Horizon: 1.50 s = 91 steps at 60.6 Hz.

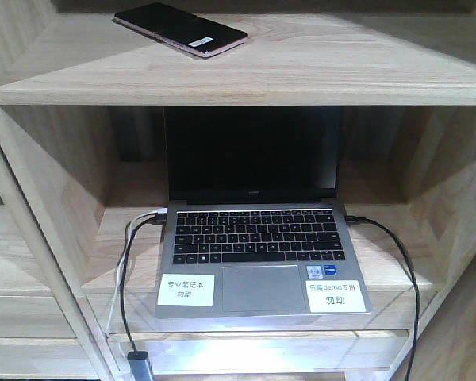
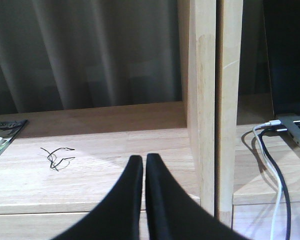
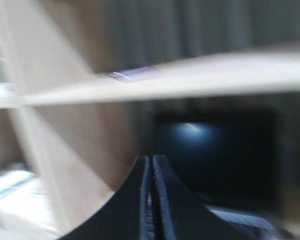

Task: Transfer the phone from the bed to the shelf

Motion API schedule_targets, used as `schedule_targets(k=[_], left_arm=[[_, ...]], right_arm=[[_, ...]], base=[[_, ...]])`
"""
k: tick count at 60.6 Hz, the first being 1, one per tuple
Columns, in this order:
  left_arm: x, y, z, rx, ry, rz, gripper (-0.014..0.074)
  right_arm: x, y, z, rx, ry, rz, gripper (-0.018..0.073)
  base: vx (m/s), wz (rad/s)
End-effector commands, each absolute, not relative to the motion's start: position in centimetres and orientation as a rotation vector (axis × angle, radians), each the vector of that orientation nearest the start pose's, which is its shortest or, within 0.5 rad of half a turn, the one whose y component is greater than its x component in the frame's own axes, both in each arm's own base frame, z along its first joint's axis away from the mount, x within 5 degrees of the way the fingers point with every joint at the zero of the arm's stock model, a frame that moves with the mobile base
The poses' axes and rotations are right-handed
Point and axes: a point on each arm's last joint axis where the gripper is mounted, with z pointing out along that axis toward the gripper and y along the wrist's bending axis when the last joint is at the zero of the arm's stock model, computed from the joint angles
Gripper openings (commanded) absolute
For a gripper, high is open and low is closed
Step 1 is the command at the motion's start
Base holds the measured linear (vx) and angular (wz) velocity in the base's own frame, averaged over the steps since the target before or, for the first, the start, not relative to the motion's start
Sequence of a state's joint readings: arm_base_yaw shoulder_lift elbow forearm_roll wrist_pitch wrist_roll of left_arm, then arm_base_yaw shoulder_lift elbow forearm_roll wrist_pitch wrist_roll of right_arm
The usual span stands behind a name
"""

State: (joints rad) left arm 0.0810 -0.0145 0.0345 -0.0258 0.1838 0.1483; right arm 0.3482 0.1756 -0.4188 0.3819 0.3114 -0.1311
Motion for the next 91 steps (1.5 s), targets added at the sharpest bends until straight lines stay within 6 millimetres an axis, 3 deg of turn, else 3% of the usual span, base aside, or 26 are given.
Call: schedule_targets(k=[1,16,34,49,91], left_arm=[[5.5,0.4,20.1,0.024,1.583,0.145,0.0001],[5.5,0.4,20.1,0.024,1.583,0.145,0.0001],[5.5,0.4,20.1,0.024,1.583,0.145,0.0001],[5.5,0.4,20.1,0.024,1.583,0.145,0.0001],[5.5,0.4,20.1,0.024,1.583,0.145,0.0001]], right_arm=[[4.5,1.9,32.8,-0.119,1.485,0.467,-0.0008],[4.8,0.8,31.9,0.002,1.505,0.239,-0.0008],[4.2,0.2,25.5,0.122,1.467,0.158,-0.0008],[5.5,-0.1,21.0,0.133,1.41,0.141,-0.0008],[5.5,0.0,20.9,0.082,1.436,0.088,-0.0008]], base=[[0.0,0.0],[0.0,0.0],[0.0,0.0],[0.0,0.0],[0.0,0.0]])
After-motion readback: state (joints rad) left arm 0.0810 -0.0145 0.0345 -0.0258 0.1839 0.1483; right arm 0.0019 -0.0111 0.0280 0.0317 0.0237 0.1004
